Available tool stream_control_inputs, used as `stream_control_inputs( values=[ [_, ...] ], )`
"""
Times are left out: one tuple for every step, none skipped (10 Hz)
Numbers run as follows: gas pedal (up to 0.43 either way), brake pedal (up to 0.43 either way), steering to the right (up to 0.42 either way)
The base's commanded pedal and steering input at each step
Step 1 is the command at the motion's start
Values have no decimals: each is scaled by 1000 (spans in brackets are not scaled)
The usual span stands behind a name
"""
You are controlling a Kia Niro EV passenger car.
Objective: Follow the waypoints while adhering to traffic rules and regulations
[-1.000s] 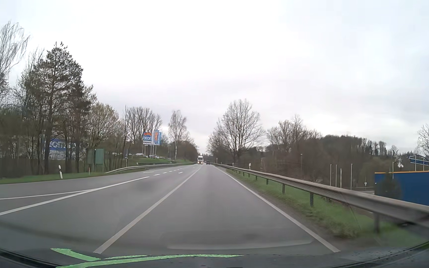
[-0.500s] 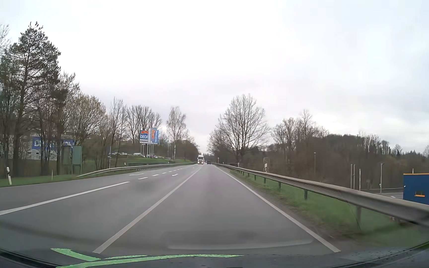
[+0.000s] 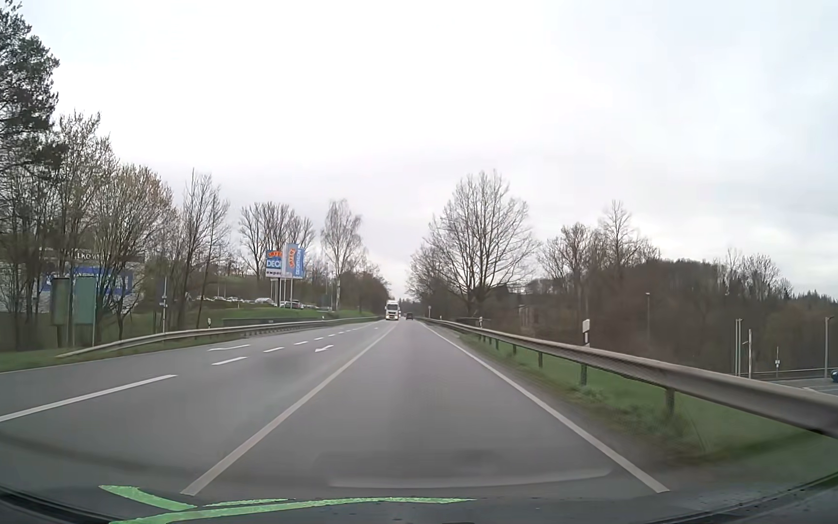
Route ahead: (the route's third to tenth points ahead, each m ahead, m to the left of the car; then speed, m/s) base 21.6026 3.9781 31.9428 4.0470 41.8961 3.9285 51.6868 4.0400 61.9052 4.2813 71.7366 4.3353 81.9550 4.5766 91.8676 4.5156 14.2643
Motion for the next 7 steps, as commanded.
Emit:
stream_control_inputs(
  values=[
    [240, 0, -3],
    [240, 0, -2],
    [240, 0, -1],
    [240, 0, -1],
    [240, 0, -1],
    [240, 0, -1],
    [240, 0, -1]
  ],
)
